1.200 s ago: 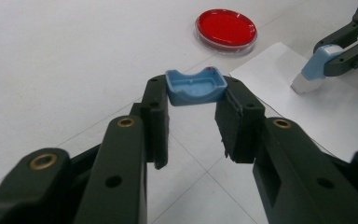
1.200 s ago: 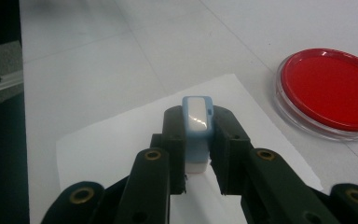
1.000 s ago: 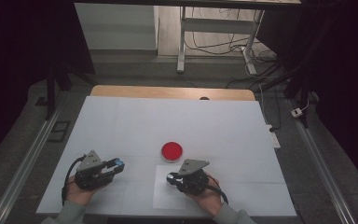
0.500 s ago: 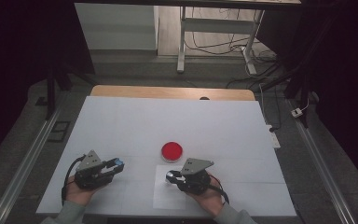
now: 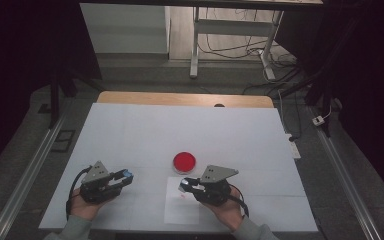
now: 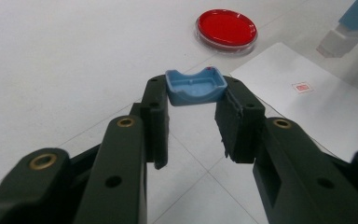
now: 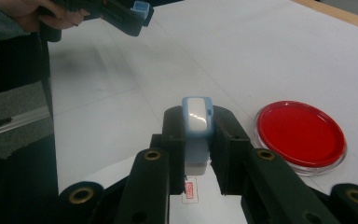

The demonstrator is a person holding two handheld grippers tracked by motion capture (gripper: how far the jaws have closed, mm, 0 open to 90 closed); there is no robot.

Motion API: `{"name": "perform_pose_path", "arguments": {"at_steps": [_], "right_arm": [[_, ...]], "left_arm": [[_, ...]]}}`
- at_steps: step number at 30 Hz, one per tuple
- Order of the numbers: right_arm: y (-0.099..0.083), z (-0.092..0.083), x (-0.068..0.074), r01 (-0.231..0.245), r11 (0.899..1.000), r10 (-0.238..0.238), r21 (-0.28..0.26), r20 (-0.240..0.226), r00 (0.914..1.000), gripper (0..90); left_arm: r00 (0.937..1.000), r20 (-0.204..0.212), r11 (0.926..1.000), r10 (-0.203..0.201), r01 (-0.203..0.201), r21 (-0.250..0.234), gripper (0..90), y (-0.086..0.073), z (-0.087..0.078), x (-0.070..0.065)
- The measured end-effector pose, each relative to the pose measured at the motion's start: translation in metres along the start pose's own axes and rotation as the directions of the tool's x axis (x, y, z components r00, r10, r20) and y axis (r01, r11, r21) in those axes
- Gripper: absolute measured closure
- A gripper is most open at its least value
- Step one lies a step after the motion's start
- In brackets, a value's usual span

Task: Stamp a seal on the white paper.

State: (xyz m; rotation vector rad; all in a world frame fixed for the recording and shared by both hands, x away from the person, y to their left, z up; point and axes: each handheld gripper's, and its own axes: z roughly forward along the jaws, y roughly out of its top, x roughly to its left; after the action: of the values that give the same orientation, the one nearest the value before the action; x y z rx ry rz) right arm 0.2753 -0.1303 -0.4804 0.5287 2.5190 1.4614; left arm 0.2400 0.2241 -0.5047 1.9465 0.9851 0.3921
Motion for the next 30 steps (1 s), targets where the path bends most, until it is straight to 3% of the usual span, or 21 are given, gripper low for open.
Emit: {"name": "perform_pose_path", "arguments": {"at_steps": [18,30], "right_arm": [[0.009,-0.019,-0.011,-0.034,0.997,0.037,-0.075,0.039,0.9985,75.5],[0.010,-0.032,-0.024,-0.101,0.985,0.108,-0.140,0.043,0.9932,75.5]], "left_arm": [[1.0000,0.001,1.0000,0.001,-0.001,0.003,65.0,0.000,0.001,0.000],[1.0000,0.002,1.0000,0.005,-0.005,0.005,65.0,0.000,0.001,-0.001]]}}
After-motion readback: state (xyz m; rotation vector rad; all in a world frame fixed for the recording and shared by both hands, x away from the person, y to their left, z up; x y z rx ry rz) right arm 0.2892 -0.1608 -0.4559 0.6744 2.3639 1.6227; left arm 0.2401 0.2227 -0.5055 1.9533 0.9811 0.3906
